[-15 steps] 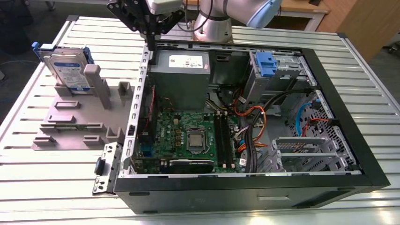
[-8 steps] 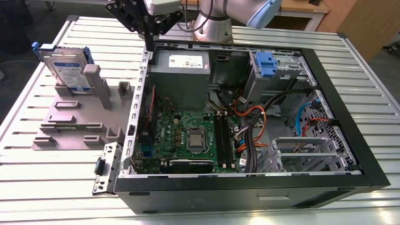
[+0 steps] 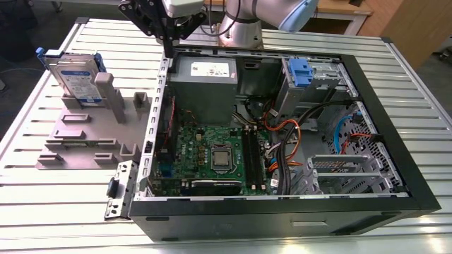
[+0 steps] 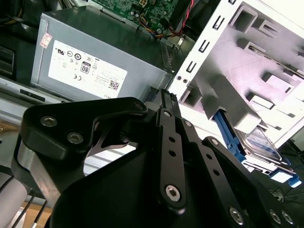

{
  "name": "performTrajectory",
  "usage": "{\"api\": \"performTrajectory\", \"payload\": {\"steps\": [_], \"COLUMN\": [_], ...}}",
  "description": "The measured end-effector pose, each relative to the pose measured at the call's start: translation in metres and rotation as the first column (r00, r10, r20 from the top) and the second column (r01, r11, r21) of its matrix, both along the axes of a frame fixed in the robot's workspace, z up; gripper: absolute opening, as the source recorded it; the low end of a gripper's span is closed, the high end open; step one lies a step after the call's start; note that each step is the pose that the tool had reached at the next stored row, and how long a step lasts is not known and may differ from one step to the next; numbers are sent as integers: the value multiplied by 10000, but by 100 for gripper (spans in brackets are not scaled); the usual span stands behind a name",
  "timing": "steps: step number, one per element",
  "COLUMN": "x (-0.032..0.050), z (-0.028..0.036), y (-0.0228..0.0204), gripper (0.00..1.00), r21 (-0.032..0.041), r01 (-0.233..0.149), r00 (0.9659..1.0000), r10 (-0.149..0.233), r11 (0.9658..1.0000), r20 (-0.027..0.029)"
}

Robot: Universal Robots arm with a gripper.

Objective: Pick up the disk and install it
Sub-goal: 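Reach for the disk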

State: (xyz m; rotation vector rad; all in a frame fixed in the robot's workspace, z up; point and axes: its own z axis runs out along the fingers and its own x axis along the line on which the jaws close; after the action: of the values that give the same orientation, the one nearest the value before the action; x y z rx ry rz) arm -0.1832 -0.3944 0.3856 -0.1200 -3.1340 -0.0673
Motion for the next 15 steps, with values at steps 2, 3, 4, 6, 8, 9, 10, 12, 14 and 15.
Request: {"api": "performTrajectory", "payload": {"steps": [2, 3, 4, 6, 8, 9, 10, 12, 14, 15], "x": [-9, -15, -22, -37, -49, -49, -49, -54, -59, -62], "z": [1, 1, 1, 1, 0, 1, 1, 1, 1, 1], "y": [0, 0, 0, 0, 0, 0, 0, 1, 1, 1], "gripper": [11, 11, 11, 11, 11, 11, 11, 11, 11, 11], "r21": [-1, -2, -2, -2, -1, -1, -1, -3, -3, -2], "r01": [1, 0, 0, 0, 0, 0, -2, 0, 0, -1], "r00": [10000, 10000, 10000, 10000, 10000, 10000, 10000, 10000, 10000, 10000], "r10": [-1, 0, 0, 0, 0, 0, 2, 0, 0, 1], "r11": [10000, 10000, 10000, 10000, 10000, 10000, 10000, 10000, 10000, 10000], "r20": [-1, -2, -2, -2, -1, -1, -1, -3, -3, -2]}}
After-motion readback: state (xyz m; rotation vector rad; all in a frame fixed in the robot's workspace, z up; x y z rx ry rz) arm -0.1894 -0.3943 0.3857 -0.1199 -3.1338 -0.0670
